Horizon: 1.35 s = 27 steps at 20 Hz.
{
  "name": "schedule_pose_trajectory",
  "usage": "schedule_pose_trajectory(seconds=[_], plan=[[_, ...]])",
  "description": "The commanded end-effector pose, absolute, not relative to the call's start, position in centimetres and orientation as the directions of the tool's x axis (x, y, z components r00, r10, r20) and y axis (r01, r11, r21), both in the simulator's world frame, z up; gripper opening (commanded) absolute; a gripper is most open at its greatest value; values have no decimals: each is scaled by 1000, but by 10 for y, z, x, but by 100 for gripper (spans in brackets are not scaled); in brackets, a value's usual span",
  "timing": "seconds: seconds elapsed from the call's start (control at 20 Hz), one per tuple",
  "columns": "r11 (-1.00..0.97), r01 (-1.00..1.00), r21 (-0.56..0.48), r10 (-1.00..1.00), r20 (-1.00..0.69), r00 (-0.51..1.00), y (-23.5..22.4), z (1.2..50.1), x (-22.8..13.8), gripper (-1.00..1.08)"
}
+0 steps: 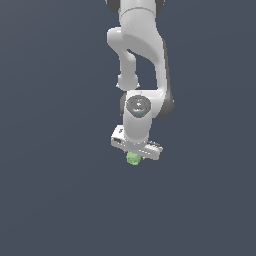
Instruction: Pick up the object and move it to a goal position.
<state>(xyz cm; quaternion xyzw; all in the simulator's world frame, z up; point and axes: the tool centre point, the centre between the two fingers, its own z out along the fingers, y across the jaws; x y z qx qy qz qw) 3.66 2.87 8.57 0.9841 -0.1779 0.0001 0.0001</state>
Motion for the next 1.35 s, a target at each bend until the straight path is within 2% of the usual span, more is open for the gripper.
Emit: schedule_pose_trajectory(seconds=[0.0, 0.35, 0.6, 1.3], plan=[[-937, -350, 0, -350, 0, 937, 54, 95, 46, -100], [-937, -350, 0, -350, 0, 937, 120, 119, 74, -100], [-937, -350, 0, -350, 0, 937, 150, 130, 88, -100], [-937, -350, 0, -350, 0, 937, 177, 140, 102, -100]])
